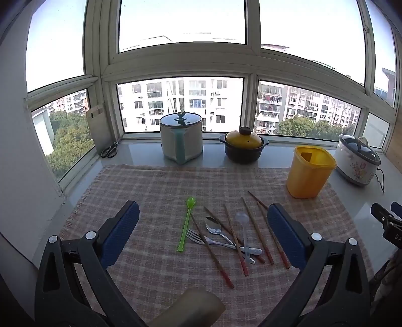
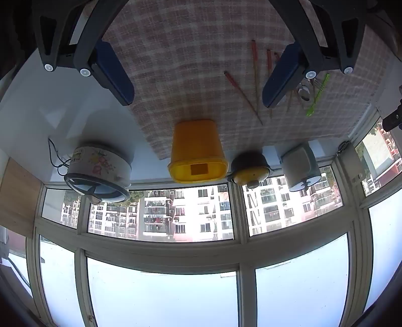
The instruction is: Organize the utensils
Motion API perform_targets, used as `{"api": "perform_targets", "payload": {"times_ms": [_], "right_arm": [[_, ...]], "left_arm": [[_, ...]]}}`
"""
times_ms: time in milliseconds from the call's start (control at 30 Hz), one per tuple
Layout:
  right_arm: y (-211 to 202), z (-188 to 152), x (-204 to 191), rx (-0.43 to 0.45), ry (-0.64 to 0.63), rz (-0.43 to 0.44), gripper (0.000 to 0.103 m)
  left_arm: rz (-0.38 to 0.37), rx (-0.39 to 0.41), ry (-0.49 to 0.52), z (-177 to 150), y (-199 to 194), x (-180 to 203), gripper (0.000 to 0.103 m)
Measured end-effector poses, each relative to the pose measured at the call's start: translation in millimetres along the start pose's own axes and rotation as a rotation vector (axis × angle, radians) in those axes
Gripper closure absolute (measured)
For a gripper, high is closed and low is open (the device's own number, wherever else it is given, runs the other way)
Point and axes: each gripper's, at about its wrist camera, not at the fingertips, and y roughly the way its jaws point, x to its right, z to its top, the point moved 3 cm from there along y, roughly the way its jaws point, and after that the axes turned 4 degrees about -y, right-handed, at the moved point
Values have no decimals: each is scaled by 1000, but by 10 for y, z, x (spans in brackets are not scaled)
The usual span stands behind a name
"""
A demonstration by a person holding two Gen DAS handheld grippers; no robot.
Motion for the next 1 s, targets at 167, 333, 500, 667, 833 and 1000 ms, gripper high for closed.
{"api": "perform_targets", "payload": {"times_ms": [167,333,500,667,833,1000], "right_arm": [[22,-7,-33,-10,-1,6,0],[33,0,-70,-12,-9,13,0],[82,-7,-114,-23,-17,18,0],[122,-24,-127,-38,-13,21,0],[139,-20,-115,-46,-7,15,0],[161,-1,-87,-52,7,8,0]], "left_arm": [[17,16,10,7,-4,-34,0],[24,11,10,21,-7,1,0],[26,8,8,3,-28,-19,0],[26,10,4,-34,-22,-31,0],[22,7,3,-23,-7,-40,0],[22,11,0,-25,22,-30,0]]}}
